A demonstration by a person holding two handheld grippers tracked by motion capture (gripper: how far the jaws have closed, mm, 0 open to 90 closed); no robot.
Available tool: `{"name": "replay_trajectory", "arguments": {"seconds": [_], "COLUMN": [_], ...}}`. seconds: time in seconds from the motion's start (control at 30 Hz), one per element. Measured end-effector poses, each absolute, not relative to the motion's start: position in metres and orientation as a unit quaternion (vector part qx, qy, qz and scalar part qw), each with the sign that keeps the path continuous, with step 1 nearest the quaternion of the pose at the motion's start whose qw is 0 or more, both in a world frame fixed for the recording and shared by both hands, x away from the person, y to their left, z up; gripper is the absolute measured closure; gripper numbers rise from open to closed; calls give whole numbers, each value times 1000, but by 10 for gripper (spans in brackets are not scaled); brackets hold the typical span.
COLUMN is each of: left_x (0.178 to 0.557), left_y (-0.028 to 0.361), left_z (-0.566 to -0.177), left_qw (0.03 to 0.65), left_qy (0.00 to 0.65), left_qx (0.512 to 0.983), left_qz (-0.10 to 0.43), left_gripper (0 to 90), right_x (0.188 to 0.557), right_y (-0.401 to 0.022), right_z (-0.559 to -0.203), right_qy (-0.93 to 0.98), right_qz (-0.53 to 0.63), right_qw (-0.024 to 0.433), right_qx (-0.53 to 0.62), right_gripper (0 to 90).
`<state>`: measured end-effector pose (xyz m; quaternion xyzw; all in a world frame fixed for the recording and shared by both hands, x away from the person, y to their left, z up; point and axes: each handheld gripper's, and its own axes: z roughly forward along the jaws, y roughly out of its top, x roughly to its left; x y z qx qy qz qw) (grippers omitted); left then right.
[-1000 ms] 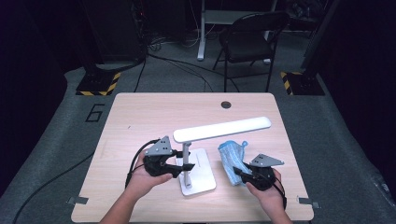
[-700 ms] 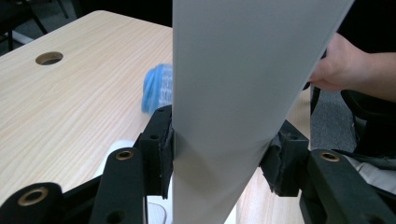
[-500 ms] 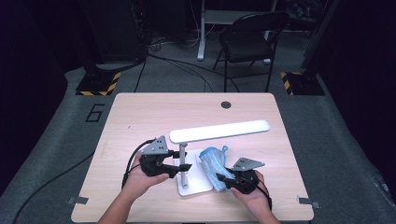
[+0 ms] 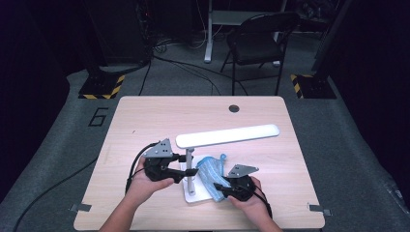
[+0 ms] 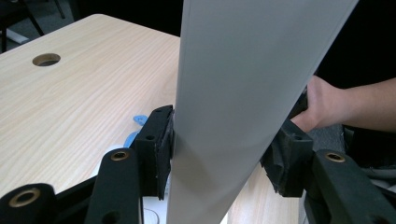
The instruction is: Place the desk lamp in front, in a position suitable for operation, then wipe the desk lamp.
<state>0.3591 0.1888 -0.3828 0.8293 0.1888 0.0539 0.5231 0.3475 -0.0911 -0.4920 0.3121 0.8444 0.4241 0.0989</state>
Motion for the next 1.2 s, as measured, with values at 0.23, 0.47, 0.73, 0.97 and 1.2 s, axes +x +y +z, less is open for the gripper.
{"name": "replay_trajectory", "arguments": {"seconds": [0.23, 0.47, 0.73, 0.97, 1.2], "left_x": [360, 361, 363, 362, 360], "left_y": [187, 187, 186, 185, 190], "left_z": [-376, -375, -374, -373, -371], "left_qw": [524, 524, 526, 525, 524], "left_qy": [193, 194, 192, 193, 199], "left_qx": [828, 828, 827, 827, 825], "left_qz": [53, 56, 54, 57, 68], "left_gripper": [464, 462, 453, 454, 472], "right_x": [347, 348, 351, 351, 342], "right_y": [-90, -87, -76, -75, -72], "right_z": [-495, -495, -502, -503, -497], "right_qy": [840, 838, 846, 850, 857], "right_qz": [420, 424, 399, 396, 404], "right_qw": [99, 112, 128, 128, 112], "right_qx": [329, 325, 331, 325, 300], "right_gripper": [605, 504, 464, 600, 646]}}
